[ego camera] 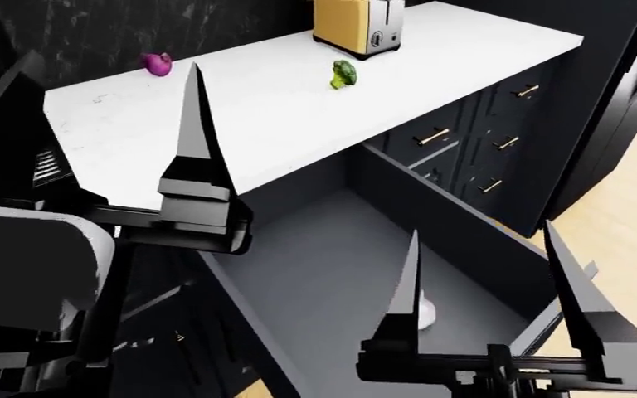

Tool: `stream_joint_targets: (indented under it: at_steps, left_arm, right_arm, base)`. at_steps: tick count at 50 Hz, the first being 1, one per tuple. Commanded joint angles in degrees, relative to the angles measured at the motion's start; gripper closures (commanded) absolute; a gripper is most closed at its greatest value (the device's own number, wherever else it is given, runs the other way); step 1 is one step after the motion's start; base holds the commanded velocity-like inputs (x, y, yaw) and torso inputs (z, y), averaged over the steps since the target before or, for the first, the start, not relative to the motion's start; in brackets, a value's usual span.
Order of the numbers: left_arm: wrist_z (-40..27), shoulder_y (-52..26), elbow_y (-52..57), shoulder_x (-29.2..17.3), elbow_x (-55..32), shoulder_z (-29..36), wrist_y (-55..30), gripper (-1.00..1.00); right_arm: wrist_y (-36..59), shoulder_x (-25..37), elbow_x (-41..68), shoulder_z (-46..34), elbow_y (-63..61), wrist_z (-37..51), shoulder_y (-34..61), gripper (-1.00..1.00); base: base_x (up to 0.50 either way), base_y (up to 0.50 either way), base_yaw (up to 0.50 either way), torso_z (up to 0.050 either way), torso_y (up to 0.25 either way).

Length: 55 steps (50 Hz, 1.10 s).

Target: Close the right drawer.

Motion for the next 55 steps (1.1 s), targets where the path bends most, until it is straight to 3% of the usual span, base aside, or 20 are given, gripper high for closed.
stream_joint_targets:
  at_steps: [1, 13, 55]
  left_arm:
    - [0.14, 0.10, -0.43, -0.15, 0.64, 0.79, 0.62, -1.00]
    - [0.13, 0.03, -0.71, -0.20, 0.76, 1.12, 1.08, -1.00]
    - [-0.63, -0.35, -0.28, -1.30, 1.26, 2.74, 2.50, -1.00]
  right_arm:
    - [-1.61, -0.02, 0.99, 1.02, 0.00, 0.77, -0.77, -1.00]
    - [-2.07, -0.02, -0.32, 0.48, 0.00, 0.90, -1.20, -1.00]
    - [-3.44, -0.02, 2.68, 1.39, 0.00, 2.02, -1.96, -1.00]
  base:
    - [0.00, 0.00, 0.00, 0.000, 0.000]
    - [0.00, 0.00, -0.01, 0.000, 0.000]
    - [0.00, 0.00, -0.50, 0.000, 0.000]
